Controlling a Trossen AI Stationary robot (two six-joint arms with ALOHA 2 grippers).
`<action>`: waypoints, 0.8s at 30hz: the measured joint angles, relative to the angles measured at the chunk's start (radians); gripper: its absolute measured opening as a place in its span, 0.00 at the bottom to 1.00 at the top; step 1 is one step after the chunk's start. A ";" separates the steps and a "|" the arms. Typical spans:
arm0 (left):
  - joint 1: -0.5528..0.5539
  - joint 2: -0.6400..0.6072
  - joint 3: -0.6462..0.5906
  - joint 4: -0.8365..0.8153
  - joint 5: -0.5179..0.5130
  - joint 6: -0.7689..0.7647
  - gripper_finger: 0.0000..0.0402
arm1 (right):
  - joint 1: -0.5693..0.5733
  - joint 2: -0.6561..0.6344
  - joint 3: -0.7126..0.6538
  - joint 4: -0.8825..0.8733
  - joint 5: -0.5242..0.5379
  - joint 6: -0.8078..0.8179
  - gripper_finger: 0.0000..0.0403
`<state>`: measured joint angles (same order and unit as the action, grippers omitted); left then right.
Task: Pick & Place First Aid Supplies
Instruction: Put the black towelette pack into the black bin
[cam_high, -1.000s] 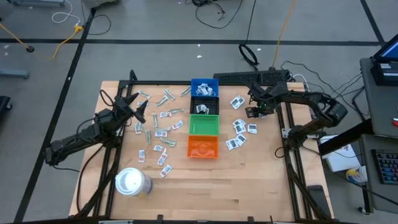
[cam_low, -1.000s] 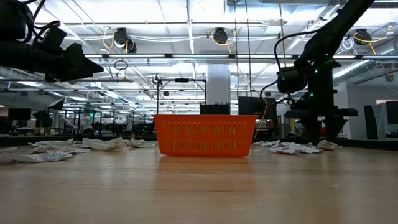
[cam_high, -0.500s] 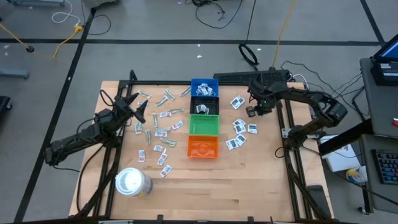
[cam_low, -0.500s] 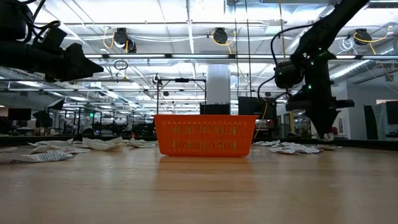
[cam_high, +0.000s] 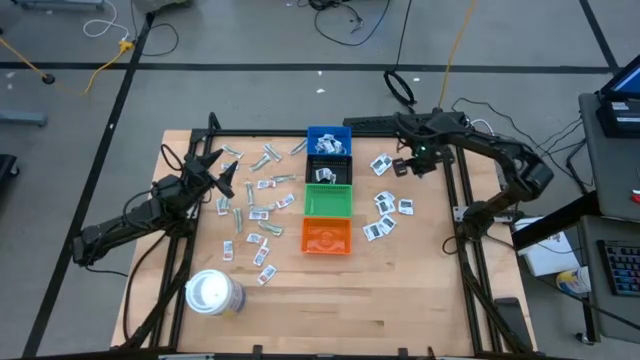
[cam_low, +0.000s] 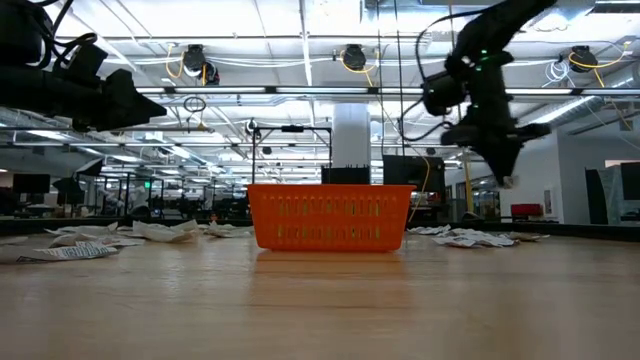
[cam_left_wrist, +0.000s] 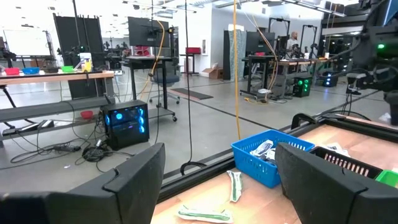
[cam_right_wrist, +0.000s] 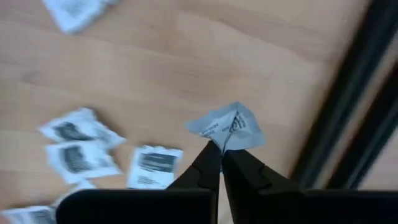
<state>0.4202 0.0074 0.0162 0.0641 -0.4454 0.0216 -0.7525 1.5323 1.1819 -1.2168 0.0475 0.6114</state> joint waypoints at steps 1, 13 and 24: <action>0.000 0.000 0.000 0.000 0.000 0.000 0.76 | 0.013 0.025 0.031 -0.009 0.000 0.008 0.01; 0.000 0.000 0.000 0.000 0.000 0.000 0.76 | 0.163 0.370 0.483 -0.052 -0.059 0.031 0.01; 0.000 0.000 0.000 0.000 0.000 0.000 0.76 | 0.249 0.632 0.858 -0.042 -0.131 0.033 0.00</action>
<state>0.4202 0.0074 0.0162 0.0643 -0.4454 0.0213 -0.5030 2.1644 2.0397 -1.2592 -0.0838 0.6441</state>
